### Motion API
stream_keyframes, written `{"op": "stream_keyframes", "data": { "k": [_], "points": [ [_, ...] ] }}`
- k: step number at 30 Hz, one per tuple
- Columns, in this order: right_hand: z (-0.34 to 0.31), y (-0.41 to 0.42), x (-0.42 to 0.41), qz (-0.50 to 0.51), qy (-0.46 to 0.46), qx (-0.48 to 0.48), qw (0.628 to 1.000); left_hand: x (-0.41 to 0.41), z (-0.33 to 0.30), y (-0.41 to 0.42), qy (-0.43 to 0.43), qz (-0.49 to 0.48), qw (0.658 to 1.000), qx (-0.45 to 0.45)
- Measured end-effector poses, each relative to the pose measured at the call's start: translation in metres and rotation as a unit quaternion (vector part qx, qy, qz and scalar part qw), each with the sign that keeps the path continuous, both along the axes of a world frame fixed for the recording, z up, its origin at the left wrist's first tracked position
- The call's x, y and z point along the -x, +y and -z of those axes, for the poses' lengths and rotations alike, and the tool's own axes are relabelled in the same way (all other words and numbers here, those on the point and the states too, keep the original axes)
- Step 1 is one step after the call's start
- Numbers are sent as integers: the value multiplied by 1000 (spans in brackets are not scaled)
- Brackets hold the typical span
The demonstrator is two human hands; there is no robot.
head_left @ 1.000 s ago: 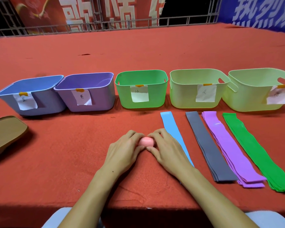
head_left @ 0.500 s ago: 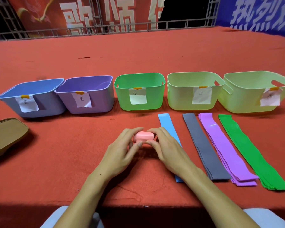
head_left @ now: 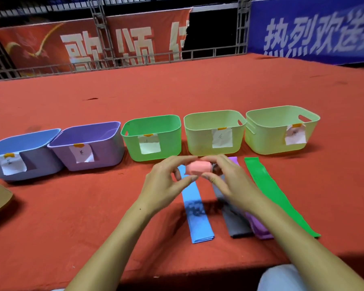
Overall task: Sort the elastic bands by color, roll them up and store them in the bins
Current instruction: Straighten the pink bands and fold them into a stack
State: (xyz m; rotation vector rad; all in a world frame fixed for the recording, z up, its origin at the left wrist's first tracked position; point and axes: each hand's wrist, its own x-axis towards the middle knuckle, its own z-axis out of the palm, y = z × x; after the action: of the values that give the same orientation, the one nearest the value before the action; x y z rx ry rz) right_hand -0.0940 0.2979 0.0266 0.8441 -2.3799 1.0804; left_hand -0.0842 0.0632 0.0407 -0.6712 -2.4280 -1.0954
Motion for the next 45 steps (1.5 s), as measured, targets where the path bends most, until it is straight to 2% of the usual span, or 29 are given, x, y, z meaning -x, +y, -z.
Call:
{"op": "stream_keyframes", "data": {
  "k": [4,8,14,18,24,33,41,43,45],
  "points": [
    [-17,56,18,29,-33,26,999,29,-16,50,-23,35,999,-9],
    [-26,104,36,44,-72,72,994,62,-28,100,-10,14,999,32],
    [-39,159,78,126,-79,110,983,120,-38,172,14,21,999,39],
    [-52,191,113,190,-65,113,973,164,-41,217,23,3,1000,9],
    [-62,222,171,256,-42,20,966,219,-47,265,-6,-49,998,24],
    [-54,240,205,247,-135,-68,957,264,-37,280,-84,-82,986,118],
    [-70,240,216,202,-213,-195,936,270,-58,281,-120,-16,963,242],
    [-73,237,214,194,-222,-195,935,269,-62,278,-120,2,961,249],
    [-73,235,210,194,-220,-167,941,263,-64,271,-111,10,969,219]
  ]
}}
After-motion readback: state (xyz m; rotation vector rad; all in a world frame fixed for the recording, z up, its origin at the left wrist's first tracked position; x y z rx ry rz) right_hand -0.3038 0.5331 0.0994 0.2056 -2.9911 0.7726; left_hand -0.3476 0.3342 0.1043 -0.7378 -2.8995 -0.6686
